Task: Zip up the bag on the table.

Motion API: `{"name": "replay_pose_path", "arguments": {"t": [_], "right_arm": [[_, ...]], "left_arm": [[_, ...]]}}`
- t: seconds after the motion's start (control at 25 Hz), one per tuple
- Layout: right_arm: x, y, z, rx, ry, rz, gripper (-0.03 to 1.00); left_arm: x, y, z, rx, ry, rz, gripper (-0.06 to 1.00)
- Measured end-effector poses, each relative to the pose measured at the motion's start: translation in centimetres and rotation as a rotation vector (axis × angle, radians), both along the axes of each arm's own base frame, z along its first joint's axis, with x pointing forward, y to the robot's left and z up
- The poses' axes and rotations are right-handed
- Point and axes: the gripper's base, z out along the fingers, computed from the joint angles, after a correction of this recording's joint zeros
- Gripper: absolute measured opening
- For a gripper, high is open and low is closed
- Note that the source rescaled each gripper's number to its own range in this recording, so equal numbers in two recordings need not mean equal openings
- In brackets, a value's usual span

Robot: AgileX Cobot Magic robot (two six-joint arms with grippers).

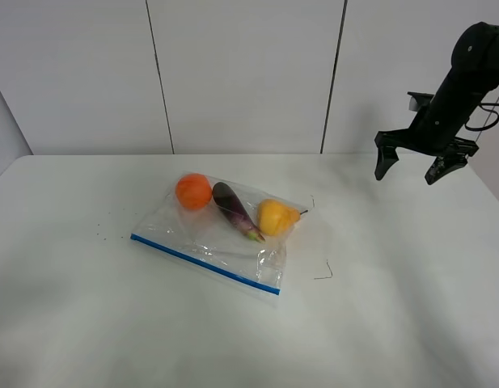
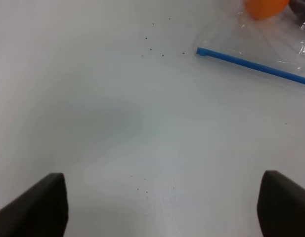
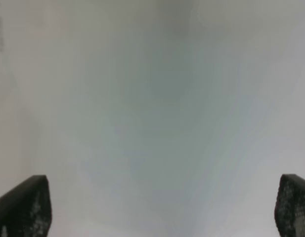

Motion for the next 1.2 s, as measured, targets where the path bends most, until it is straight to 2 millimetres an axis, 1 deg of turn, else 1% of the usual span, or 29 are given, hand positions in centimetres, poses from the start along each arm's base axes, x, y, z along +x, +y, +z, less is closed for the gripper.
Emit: {"name": "replay_pose_path", "arguments": {"t": [0.12, 0.2, 0.24, 0.32, 0.36, 0.44, 0.52, 0.64, 0.88, 1.04, 1.2], "right_arm": [[-0.9, -0.3, -0.6, -0.002, 0.036, -0.007, 1.0], [-2.0, -0.3, -0.9, -0.001, 0.066, -0.007, 1.0], [-2.6, -0.3, -0.7, -0.001, 0.072, -0.007, 1.0], [-4.1, -0.2, -0.5, 0.0, 0.094, -0.006, 1.0], [-4.8, -0.2, -0.1, 0.0, 0.096, -0.006, 1.0], [-6.8, -0.1, 0.3, 0.0, 0.115, -0.005, 1.0], [-8.9, -0.1, 1.0, 0.0, 0.121, -0.003, 1.0], [-12.4, 0.0, 1.4, -0.003, 0.146, -0.002, 1.0], [-20.8, 0.3, 1.4, -0.005, 0.186, -0.001, 1.0], [-25.7, 0.4, 1.9, -0.01, 0.083, -0.007, 1.0], [-29.7, 0.4, 2.7, -0.024, -0.154, -0.021, 1.0]], "left_arm": [[0.0, 0.0, 0.0, 0.0, 0.001, 0.0, 1.0], [0.0, 0.0, 0.0, 0.0, 0.001, 0.0, 1.0], [0.0, 0.0, 0.0, 0.0, 0.001, 0.0, 1.0], [0.0, 0.0, 0.0, 0.0, 0.001, 0.0, 1.0], [0.0, 0.0, -0.1, 0.0, 0.002, 0.0, 1.0], [0.0, 0.0, -0.1, 0.0, 0.002, 0.0, 1.0], [0.0, 0.0, -0.1, -0.001, 0.002, -0.001, 1.0], [0.0, 0.0, -0.1, -0.001, 0.002, -0.001, 1.0], [0.0, 0.0, -0.1, -0.001, 0.002, -0.001, 1.0], [0.0, 0.0, -0.1, -0.001, 0.002, -0.001, 1.0], [0.0, 0.0, -0.1, -0.001, 0.002, -0.001, 1.0]]}}
